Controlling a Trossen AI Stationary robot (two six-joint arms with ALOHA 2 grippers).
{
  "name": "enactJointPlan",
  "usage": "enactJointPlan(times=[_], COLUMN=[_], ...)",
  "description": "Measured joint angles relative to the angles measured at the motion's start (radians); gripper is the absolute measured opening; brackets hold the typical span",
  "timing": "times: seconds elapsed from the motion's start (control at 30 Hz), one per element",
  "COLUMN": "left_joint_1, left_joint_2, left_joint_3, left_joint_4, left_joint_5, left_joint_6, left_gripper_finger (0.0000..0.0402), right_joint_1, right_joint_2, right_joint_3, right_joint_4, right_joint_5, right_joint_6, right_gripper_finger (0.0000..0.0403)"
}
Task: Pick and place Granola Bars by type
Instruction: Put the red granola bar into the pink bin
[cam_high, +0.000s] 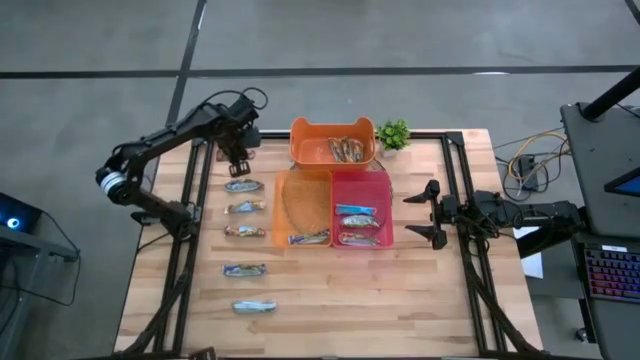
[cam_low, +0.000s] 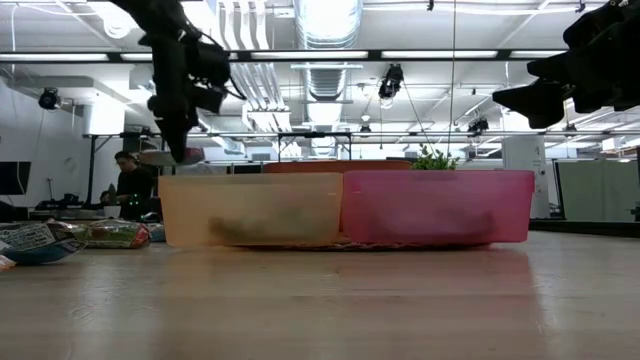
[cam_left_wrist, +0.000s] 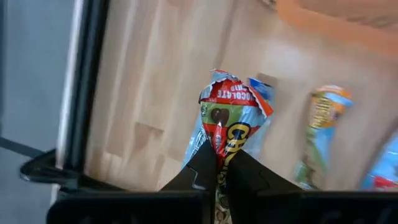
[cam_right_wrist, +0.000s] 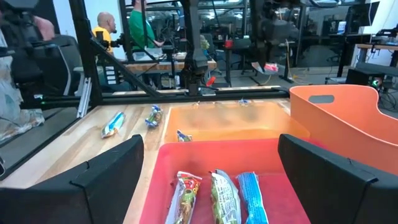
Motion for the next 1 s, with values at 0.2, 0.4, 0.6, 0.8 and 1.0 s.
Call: enactJointPlan(times=[0.2, 0.4, 0.6, 0.8, 1.0], left_joint_1=[-0.118, -0.270, -0.411, -0.496, -0.531], left_joint_2=[-0.051, -0.059, -0.012, 0.076, 0.200], left_joint_3=[0.000, 0.000, 0.007, 0.083, 0.239], left_joint_4=[-0.091, -0.136, -0.137, -0.129, -0.129], left_joint_5=[-0.077, -0.104, -0.104, -0.103, -0.103], left_joint_6=[-0.109, -0.240, -0.372, -0.438, -0.442], left_gripper_finger=[0.0000, 0.0000, 0.0000, 0.0000, 0.0000], right_joint_1=[0.000, 0.000, 0.000, 0.000, 0.000], right_joint_2=[0.000, 0.000, 0.000, 0.000, 0.000], right_joint_3=[0.000, 0.000, 0.000, 0.000, 0.000], right_joint_4=[0.000, 0.000, 0.000, 0.000, 0.000], right_joint_5=[0.000, 0.000, 0.000, 0.000, 0.000], right_joint_6=[-0.002, -0.002, 0.000, -0.002, -0.001], right_gripper_finger=[0.0359, 0.0359, 0.0359, 0.0359, 0.0359])
